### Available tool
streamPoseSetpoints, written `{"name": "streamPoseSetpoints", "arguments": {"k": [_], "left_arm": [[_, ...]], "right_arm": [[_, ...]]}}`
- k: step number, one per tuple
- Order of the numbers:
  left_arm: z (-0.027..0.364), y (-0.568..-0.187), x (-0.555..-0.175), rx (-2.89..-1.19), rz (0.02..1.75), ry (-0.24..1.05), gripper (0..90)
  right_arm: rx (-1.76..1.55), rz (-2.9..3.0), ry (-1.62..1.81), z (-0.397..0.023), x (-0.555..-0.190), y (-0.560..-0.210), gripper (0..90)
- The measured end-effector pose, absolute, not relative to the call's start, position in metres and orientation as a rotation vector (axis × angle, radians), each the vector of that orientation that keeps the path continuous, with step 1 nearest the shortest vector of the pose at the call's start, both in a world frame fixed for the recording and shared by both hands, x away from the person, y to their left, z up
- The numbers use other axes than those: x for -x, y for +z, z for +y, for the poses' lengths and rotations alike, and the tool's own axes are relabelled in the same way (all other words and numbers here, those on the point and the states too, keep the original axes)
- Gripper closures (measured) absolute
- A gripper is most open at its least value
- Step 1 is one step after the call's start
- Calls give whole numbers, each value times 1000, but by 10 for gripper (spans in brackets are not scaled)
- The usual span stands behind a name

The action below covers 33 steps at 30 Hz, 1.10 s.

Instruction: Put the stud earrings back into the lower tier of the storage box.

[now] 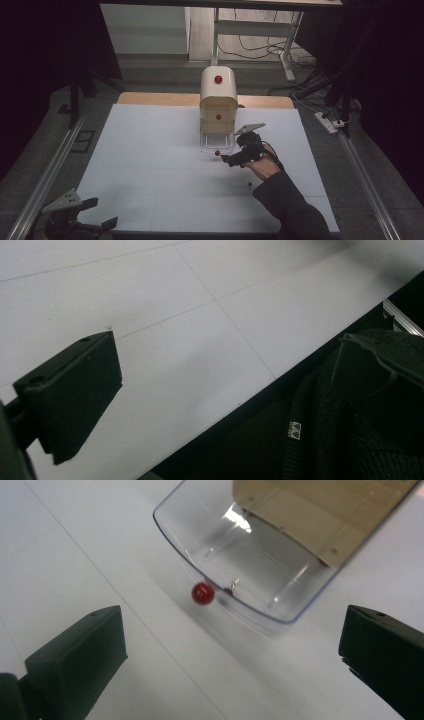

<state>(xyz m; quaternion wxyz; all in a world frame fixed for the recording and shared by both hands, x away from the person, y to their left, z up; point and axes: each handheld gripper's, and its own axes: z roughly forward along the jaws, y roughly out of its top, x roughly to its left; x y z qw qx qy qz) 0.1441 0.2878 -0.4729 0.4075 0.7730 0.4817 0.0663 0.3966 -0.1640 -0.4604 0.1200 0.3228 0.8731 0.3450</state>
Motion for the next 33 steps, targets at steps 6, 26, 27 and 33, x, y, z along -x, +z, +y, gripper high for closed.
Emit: {"name": "streamPoseSetpoints", "arguments": {"k": [6, 26, 27, 33], "left_arm": [[288, -473, -144, -1948, 1214, 169, 1], [287, -473, -144, -1954, 1211, 171, 1], [287, -473, -144, -1954, 1211, 171, 1], [287, -473, -144, -1957, 1210, 171, 1]], "right_arm": [[-958, 2556, 1009, -174, -384, -461, 0], [-1011, 2580, 905, -206, -346, -471, 0], [-1015, 2583, 898, -208, -345, -472, 0], [-1057, 2635, 761, -217, -341, -492, 0]]}}
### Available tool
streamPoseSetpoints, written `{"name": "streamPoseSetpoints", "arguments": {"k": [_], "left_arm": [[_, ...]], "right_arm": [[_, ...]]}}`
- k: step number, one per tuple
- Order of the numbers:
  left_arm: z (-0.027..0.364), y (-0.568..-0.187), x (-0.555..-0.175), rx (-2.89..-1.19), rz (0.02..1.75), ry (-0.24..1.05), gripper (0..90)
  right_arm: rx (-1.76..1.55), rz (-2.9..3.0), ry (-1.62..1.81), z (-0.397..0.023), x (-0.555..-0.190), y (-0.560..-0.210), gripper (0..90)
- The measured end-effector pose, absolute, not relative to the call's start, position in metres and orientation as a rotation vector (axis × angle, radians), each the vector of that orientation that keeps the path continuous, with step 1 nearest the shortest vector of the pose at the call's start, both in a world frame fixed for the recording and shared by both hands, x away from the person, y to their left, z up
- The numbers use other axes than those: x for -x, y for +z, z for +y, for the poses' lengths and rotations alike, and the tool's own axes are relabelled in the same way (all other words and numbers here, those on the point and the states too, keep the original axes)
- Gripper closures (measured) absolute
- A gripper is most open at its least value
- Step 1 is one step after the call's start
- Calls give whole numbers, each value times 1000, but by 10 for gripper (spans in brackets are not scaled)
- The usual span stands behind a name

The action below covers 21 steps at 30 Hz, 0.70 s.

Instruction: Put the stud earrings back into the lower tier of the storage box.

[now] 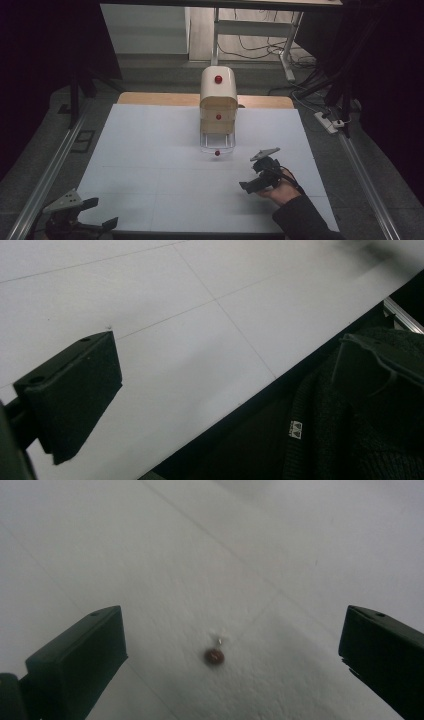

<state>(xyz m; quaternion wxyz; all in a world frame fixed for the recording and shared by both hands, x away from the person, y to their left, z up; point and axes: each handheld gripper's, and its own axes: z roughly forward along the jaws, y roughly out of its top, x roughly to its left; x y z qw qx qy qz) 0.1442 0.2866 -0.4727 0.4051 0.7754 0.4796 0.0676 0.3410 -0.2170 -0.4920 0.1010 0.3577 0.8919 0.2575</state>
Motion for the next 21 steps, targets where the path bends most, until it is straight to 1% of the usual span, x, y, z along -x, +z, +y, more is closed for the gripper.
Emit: {"name": "streamPoseSetpoints", "arguments": {"k": [3, 9, 10, 12, 14, 15, 16, 19, 20, 21], "left_arm": [[286, -473, -144, -1960, 1209, 170, 1], [287, -473, -144, -1959, 1210, 170, 2], [286, -473, -145, -1960, 1210, 170, 2], [286, -473, -145, -1960, 1210, 169, 2], [286, -473, -145, -1960, 1210, 170, 2], [286, -473, -145, -1961, 1210, 170, 2], [286, -473, -145, -1961, 1210, 171, 2], [286, -473, -145, -1961, 1211, 170, 2], [286, -473, -145, -1961, 1211, 170, 2], [286, -473, -145, -1961, 1211, 170, 2]], "right_arm": [[-1057, 2655, 705, -218, -342, -499, 0], [-1025, 2677, 600, -217, -343, -512, 103], [-1019, 2679, 597, -217, -343, -511, 142], [-1006, 2683, 610, -217, -342, -509, 249], [-993, 2686, 608, -218, -341, -506, 400], [-992, 2690, 612, -218, -340, -505, 451], [-990, 2695, 620, -218, -340, -504, 523], [-962, 2715, 620, -218, -339, -503, 686], [-963, 2722, 624, -217, -338, -503, 723], [-964, 2725, 620, -217, -339, -502, 798]]}}
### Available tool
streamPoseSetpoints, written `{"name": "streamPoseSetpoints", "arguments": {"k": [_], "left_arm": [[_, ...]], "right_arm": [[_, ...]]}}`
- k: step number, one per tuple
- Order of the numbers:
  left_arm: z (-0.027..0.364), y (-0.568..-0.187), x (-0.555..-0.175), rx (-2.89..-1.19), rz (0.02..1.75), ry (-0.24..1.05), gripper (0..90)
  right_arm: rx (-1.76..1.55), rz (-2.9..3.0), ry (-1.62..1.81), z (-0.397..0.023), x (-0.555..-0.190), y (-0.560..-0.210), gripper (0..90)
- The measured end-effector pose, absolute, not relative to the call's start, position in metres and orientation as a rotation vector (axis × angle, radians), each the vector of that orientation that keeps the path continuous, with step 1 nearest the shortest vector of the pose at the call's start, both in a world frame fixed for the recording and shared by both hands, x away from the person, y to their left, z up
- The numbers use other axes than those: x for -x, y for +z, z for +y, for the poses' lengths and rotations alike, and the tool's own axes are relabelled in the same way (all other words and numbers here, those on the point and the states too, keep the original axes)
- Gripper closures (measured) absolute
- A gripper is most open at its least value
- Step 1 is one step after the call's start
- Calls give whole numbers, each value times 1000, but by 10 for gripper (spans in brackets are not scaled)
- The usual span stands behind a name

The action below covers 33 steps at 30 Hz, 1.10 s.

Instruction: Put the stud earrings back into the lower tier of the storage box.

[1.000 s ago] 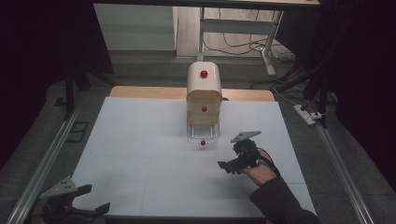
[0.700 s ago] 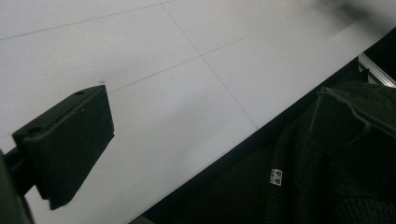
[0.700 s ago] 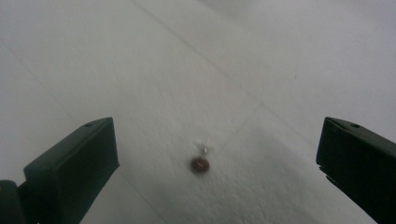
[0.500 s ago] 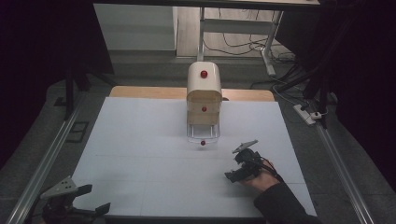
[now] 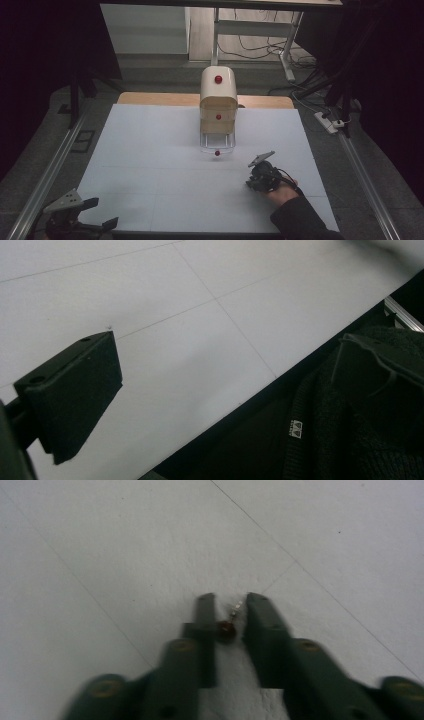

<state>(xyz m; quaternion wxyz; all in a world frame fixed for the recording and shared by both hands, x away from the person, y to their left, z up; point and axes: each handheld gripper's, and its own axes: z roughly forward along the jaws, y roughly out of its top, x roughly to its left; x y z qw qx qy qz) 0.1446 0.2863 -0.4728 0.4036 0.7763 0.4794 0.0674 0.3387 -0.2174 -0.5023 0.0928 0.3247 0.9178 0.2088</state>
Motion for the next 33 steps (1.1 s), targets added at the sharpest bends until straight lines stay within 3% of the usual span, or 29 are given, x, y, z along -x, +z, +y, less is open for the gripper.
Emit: {"name": "streamPoseSetpoints", "arguments": {"k": [33], "left_arm": [[286, -473, -145, -1962, 1205, 166, 3]], "right_arm": [[-952, 2663, 904, -225, -343, -469, 801]]}}
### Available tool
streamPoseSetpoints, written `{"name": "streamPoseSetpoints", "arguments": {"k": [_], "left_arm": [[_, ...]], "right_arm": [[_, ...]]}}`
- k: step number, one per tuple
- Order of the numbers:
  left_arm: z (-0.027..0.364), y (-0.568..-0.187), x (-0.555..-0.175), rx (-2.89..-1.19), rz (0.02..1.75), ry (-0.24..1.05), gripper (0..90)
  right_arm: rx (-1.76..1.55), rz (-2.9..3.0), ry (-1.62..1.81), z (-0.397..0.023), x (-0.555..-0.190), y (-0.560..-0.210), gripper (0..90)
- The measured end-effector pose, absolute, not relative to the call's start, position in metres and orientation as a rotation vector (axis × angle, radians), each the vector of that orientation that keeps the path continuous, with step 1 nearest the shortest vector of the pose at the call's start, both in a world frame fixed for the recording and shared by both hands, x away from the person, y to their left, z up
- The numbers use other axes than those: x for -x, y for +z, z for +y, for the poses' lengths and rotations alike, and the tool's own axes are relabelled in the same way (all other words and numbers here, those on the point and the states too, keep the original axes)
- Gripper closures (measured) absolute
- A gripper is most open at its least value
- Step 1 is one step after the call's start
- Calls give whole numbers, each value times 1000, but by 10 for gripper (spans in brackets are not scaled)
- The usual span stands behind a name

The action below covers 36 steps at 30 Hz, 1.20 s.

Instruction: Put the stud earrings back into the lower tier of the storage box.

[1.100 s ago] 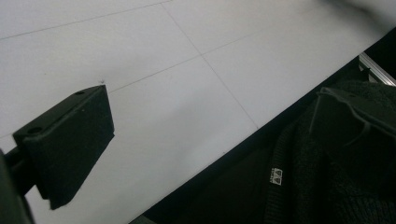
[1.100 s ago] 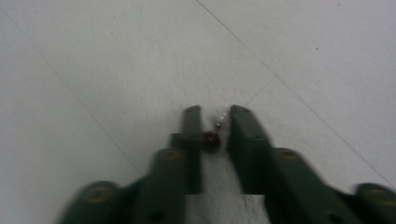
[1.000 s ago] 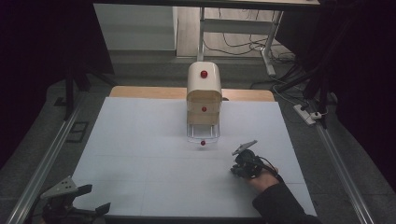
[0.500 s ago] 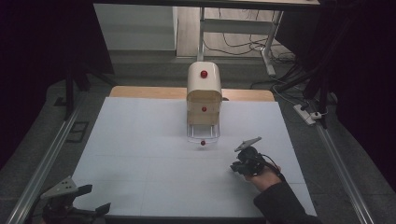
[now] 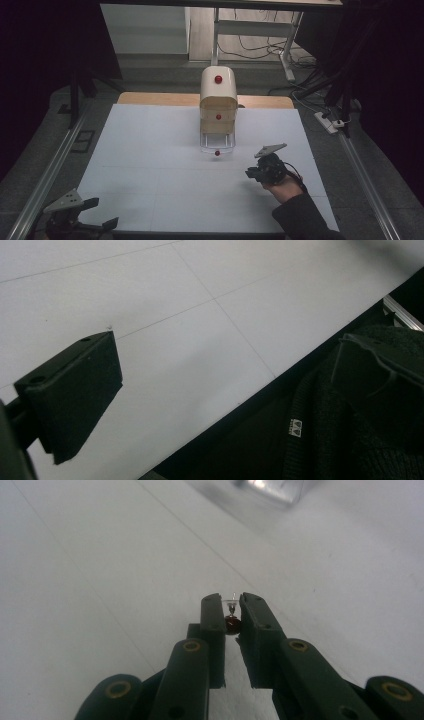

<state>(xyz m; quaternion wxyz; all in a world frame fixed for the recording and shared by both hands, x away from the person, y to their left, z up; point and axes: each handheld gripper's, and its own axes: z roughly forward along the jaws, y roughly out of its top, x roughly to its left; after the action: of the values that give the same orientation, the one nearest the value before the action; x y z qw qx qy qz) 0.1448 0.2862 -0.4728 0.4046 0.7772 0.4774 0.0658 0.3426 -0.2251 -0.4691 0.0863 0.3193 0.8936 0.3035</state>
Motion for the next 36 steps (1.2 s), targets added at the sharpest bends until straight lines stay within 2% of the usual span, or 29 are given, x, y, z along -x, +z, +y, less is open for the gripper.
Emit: {"name": "streamPoseSetpoints", "arguments": {"k": [17, 36], "left_arm": [[287, -473, -145, -1953, 1201, 160, 2], [287, -473, -146, -1956, 1204, 158, 2]], "right_arm": [[-965, 2616, 1054, -225, -346, -454, 802], [-903, 2550, 1165, -205, -356, -438, 800]]}}
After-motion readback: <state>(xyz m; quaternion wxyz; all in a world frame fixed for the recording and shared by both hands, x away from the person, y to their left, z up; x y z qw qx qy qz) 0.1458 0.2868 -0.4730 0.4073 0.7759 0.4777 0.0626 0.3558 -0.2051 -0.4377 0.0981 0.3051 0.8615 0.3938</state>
